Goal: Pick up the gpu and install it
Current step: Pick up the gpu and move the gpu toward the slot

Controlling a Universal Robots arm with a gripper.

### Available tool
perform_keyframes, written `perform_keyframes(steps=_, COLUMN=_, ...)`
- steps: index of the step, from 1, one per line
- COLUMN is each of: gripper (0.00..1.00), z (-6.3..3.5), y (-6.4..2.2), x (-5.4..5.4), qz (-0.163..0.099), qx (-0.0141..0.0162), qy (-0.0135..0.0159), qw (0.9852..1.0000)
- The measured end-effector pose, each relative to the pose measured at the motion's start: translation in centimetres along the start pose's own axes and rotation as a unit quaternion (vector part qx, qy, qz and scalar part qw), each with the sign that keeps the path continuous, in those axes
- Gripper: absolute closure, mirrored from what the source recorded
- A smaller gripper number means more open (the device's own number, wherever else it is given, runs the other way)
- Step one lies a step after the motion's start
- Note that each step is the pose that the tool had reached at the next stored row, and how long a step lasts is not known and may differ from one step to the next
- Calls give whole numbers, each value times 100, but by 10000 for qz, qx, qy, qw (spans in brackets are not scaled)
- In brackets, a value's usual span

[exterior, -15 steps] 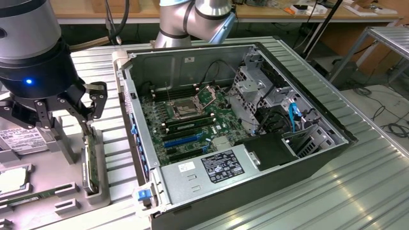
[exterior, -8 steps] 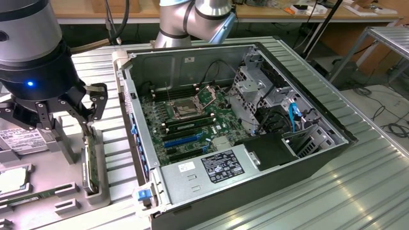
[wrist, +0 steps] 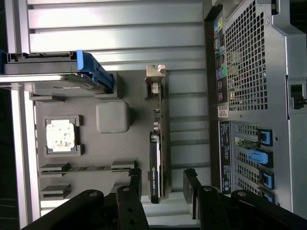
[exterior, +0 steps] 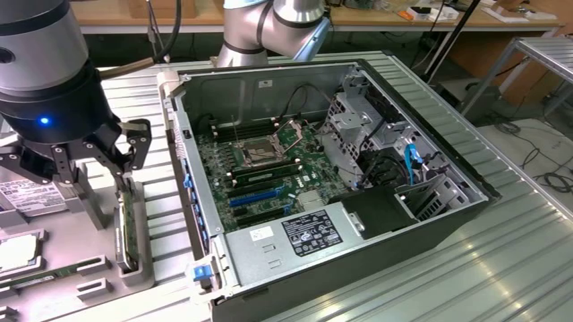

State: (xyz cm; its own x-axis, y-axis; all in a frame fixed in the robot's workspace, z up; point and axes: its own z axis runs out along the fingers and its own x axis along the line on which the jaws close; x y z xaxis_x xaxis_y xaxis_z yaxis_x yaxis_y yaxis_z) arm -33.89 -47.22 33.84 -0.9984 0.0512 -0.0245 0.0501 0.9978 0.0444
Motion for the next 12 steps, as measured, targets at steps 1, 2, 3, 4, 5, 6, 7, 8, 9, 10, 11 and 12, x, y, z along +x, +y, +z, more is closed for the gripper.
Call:
perform_keyframes(steps=1, gripper=52, z=5, y=0, x=0, qz=0, qx=0, qy=0, qw=10000)
perform_keyframes(steps=2, gripper=52, z=13, y=-1, x=0, qz=0, qx=0, qy=0, qw=10000)
perform_keyframes(steps=3, gripper=52, z=17, y=-1, x=1, qz=0, qx=0, qy=0, qw=10000)
perform_keyframes(steps=4, gripper=52, z=21, y=-1, x=1, qz=0, qx=0, qy=0, qw=10000)
perform_keyframes(steps=5, gripper=52, z=27, y=-1, x=1, qz=0, qx=0, qy=0, qw=10000)
perform_keyframes(steps=6, gripper=52, z=32, y=-1, x=1, qz=0, qx=0, qy=0, qw=10000)
perform_keyframes(steps=7, gripper=52, z=39, y=-2, x=1, qz=0, qx=0, qy=0, qw=10000)
perform_keyframes(steps=8, gripper=52, z=44, y=-2, x=1, qz=0, qx=0, qy=0, qw=10000)
perform_keyframes(steps=9, gripper=52, z=49, y=-2, x=1, qz=0, qx=0, qy=0, qw=10000)
perform_keyframes(steps=10, gripper=52, z=54, y=-2, x=1, qz=0, qx=0, qy=0, qw=10000)
perform_keyframes(steps=11, gripper=52, z=59, y=-3, x=2, qz=0, qx=0, qy=0, qw=10000)
perform_keyframes(steps=12, gripper=52, z=64, y=-3, x=2, qz=0, qx=0, qy=0, qw=10000)
